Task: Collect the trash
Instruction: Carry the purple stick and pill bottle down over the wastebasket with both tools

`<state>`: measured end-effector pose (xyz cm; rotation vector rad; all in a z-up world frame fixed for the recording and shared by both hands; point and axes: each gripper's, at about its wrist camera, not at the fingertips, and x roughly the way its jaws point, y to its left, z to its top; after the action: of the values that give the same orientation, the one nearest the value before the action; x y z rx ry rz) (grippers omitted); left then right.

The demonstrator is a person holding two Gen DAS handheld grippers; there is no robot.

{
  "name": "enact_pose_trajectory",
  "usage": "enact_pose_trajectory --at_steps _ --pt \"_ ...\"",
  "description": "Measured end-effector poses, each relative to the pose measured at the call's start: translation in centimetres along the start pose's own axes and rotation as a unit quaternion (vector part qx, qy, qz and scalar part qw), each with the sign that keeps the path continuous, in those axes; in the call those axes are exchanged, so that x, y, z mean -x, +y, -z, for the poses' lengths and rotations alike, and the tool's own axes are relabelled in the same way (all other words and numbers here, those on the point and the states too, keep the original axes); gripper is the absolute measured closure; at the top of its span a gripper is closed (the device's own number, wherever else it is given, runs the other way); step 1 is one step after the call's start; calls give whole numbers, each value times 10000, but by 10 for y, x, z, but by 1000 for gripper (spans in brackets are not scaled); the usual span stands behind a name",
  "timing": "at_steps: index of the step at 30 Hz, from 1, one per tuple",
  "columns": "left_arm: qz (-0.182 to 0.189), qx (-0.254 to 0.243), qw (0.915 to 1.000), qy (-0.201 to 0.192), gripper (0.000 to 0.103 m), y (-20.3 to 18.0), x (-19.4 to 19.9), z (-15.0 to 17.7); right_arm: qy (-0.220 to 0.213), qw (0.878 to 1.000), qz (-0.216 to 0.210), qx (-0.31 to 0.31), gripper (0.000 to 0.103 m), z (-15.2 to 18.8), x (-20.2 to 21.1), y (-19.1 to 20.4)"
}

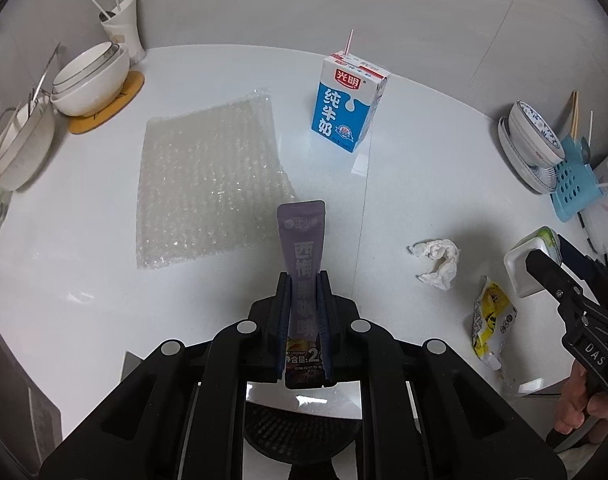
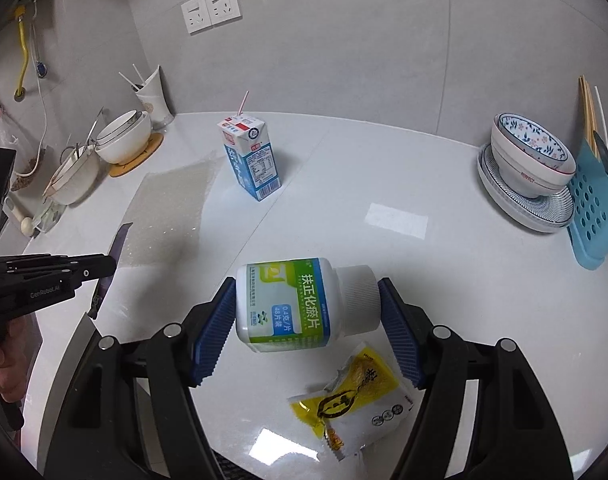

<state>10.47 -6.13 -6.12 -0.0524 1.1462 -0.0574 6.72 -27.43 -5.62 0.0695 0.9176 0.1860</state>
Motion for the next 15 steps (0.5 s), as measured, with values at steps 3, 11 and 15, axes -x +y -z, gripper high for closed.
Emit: enact_pose_trajectory --at_steps 3,11,15 --pt "54 -35 10000 -54 91 1 11 12 -16 10000 0 45 36 11 10 12" --pt "231 -90 9995 -172 91 1 38 47 -59 9999 -58 64 36 34 33 34" --pt "229 -134 9995 -194 91 2 48 64 -57 9999 -92 93 36 46 43 44"
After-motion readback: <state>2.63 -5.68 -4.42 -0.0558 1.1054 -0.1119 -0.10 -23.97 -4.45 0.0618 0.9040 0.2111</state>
